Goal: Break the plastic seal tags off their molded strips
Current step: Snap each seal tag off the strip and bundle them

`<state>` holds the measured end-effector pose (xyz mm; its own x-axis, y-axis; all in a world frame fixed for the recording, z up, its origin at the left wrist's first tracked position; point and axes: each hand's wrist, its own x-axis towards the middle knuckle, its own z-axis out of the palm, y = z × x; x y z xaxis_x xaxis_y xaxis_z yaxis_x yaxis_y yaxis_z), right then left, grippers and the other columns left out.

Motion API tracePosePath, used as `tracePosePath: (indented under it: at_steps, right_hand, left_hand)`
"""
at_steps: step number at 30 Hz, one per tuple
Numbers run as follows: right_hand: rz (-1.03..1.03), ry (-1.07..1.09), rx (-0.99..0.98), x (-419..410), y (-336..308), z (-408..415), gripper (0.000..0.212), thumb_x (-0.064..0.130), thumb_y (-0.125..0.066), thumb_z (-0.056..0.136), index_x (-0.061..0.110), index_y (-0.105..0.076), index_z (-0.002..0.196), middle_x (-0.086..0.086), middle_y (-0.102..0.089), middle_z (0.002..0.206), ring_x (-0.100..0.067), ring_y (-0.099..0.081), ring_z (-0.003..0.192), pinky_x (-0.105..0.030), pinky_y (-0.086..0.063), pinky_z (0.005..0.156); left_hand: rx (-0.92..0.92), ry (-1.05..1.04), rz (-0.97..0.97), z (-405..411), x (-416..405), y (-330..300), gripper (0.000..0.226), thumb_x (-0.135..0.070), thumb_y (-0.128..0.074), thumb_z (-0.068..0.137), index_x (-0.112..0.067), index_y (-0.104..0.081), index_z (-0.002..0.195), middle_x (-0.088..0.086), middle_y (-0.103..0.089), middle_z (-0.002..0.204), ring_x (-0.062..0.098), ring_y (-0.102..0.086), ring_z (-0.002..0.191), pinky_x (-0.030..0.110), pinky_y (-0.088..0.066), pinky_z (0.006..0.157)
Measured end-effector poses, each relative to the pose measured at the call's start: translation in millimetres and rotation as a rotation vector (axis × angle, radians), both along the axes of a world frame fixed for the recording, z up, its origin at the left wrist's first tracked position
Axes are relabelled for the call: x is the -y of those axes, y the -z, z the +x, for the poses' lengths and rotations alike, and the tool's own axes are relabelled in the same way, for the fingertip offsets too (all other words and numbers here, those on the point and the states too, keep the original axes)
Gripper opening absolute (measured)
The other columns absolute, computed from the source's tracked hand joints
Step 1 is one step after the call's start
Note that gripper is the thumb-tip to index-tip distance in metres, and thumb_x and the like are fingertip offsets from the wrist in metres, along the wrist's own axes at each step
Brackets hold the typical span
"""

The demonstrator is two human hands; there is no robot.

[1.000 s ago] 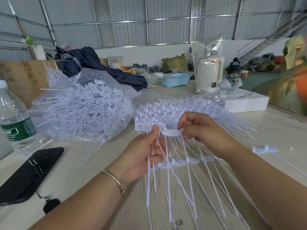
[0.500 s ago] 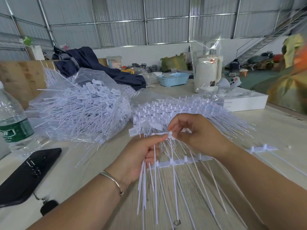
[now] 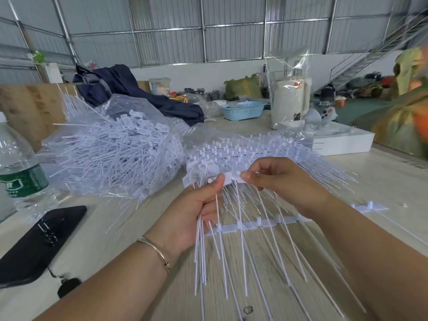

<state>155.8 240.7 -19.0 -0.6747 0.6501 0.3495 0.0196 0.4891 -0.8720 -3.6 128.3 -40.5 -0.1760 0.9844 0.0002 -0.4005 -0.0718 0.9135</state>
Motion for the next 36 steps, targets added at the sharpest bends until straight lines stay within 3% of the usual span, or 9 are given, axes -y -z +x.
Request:
tracePosePath:
  at_steps: [3,7,11,14,16,21,26,31,36]
  right_hand:
    - [-0.035,-0.013,0.053,-1,1,-1,0.057,0.057,-0.073,0.059,0.005,-0.066,0.08,-0.009,-0.049,0.072,-0.018,-0.045,0.069,-0.028,-0.036,0.075]
    - [-0.13,-0.162,0.085,5,5,-3,0.025,0.043,-0.071,0.065,0.019,-0.067,0.072,0.007,-0.061,0.065,-0.006,-0.055,0.067,-0.018,-0.042,0.076]
    - [-0.164,-0.168,0.034,10,6,-6,0.032,0.039,-0.07,0.067,0.009,-0.066,0.079,-0.011,-0.056,0.076,-0.018,-0.05,0.074,-0.027,-0.04,0.081]
    - [-0.178,-0.126,0.001,13,5,-8,0.042,0.042,-0.071,0.066,0.004,-0.064,0.081,-0.013,-0.052,0.078,-0.021,-0.047,0.077,-0.033,-0.038,0.081]
    - [-0.172,-0.06,-0.043,13,5,-10,0.037,0.043,-0.073,0.064,0.01,-0.062,0.075,-0.005,-0.052,0.069,-0.013,-0.049,0.068,-0.023,-0.039,0.073]
    - [-0.079,0.177,-0.106,5,4,-10,0.03,0.023,-0.084,0.071,0.004,-0.062,0.078,-0.008,-0.051,0.072,-0.014,-0.045,0.062,-0.025,-0.035,0.063]
    - [0.047,0.185,-0.083,1,1,-3,0.02,0.017,-0.083,0.073,0.004,-0.07,0.08,-0.001,-0.045,0.062,-0.002,-0.034,0.045,-0.013,-0.028,0.047]
    - [0.002,0.161,-0.102,1,-2,0,0.007,0.01,-0.082,0.073,0.009,-0.078,0.078,-0.017,-0.068,0.072,-0.014,-0.054,0.06,-0.015,-0.039,0.058]
    - [-0.06,0.132,-0.067,-5,-5,9,0.012,-0.002,-0.072,0.071,0.007,-0.077,0.066,-0.008,-0.072,0.069,-0.006,-0.065,0.066,-0.009,-0.047,0.065]
  left_hand:
    - [0.075,0.078,0.017,1,0,1,0.029,-0.024,-0.067,0.084,-0.021,-0.051,0.061,-0.007,-0.02,0.053,0.003,-0.02,0.038,0.016,-0.016,0.037]
    - [0.086,0.211,-0.067,7,0,6,0.026,-0.038,-0.077,0.074,-0.018,-0.063,0.066,-0.008,-0.024,0.055,0.002,-0.025,0.038,0.014,-0.024,0.034]
    - [0.016,0.241,-0.098,8,-1,8,0.041,-0.051,-0.081,0.062,-0.019,-0.057,0.07,-0.007,-0.025,0.055,0.003,-0.025,0.037,0.015,-0.024,0.035]
    - [0.014,0.197,-0.085,6,-2,7,0.043,-0.05,-0.081,0.063,-0.02,-0.051,0.071,-0.006,-0.027,0.055,0.003,-0.024,0.038,0.015,-0.021,0.036]
    - [0.03,0.138,-0.053,5,-4,5,0.038,-0.047,-0.078,0.073,-0.02,-0.052,0.069,-0.006,-0.031,0.058,0.004,-0.026,0.042,0.015,-0.02,0.039]
    - [0.06,-0.067,-0.086,4,-6,3,0.033,-0.041,-0.066,0.085,-0.017,-0.049,0.069,-0.001,-0.046,0.061,0.008,-0.043,0.043,0.017,-0.039,0.039]
    - [-0.001,-0.107,-0.172,2,-5,6,0.027,-0.037,-0.061,0.09,-0.015,-0.057,0.075,-0.006,-0.028,0.056,0.003,-0.02,0.037,0.014,-0.016,0.029]
    - [-0.088,-0.113,-0.175,2,-6,2,0.016,-0.031,-0.064,0.09,-0.017,-0.059,0.083,-0.007,-0.026,0.055,0.004,-0.017,0.037,0.015,-0.014,0.029]
    - [-0.226,-0.022,-0.208,8,-3,0,0.023,-0.022,-0.064,0.089,-0.014,-0.061,0.067,-0.009,-0.026,0.048,0.005,-0.017,0.037,0.015,-0.015,0.03]
